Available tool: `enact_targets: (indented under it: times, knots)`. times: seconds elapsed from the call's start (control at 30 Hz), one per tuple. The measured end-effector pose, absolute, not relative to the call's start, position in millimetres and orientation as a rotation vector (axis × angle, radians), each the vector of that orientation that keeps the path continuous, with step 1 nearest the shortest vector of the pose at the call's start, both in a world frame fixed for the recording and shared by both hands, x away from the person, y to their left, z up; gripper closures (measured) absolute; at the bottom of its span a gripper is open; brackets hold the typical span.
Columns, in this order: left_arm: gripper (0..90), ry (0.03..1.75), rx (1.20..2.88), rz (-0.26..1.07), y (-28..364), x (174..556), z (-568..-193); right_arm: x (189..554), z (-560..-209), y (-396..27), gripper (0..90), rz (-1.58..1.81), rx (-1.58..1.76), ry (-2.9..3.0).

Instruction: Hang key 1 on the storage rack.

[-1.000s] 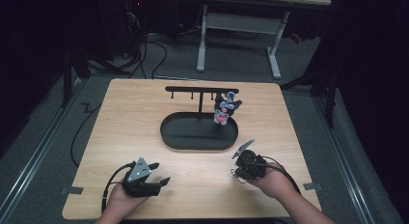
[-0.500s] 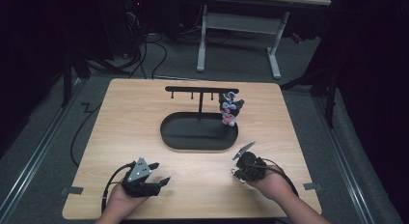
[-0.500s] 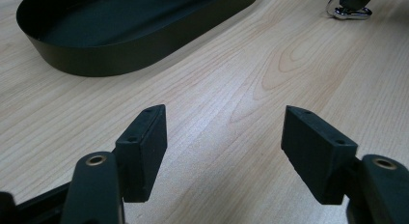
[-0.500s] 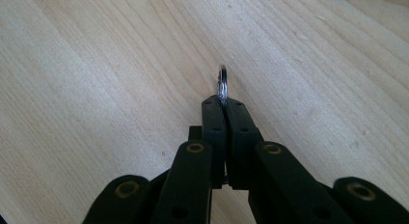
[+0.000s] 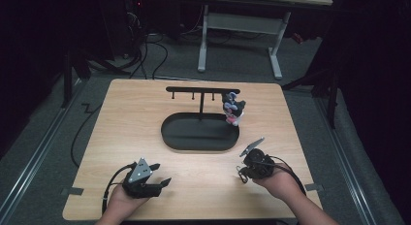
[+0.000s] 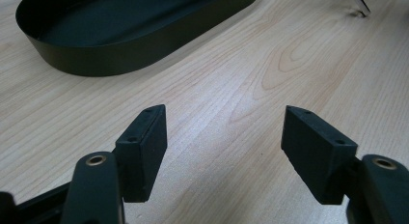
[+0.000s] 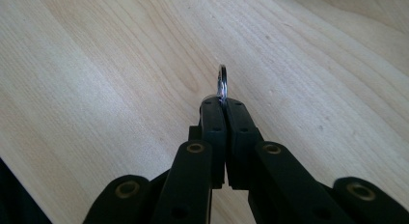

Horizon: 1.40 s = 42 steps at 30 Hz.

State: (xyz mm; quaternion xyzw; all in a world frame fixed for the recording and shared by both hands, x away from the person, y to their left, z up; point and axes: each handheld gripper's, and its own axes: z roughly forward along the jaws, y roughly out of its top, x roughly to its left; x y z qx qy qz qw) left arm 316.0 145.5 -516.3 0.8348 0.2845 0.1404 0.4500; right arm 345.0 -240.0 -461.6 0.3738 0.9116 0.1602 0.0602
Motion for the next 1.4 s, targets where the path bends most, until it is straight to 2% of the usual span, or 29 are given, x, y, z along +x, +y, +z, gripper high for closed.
enact_targets:
  times: [0.4, 1.4]
  knots:
    - [33.6, 0.705, 2.063, 0.349, 146, 316, -516, 352, -434, -246, 88.8, 0.522, 1.154, 2.751]
    - [33.9, 0.714, 2.062, 0.369, 151, 318, -517, 396, -383, -222, 88.7, 0.529, 1.167, 2.758]
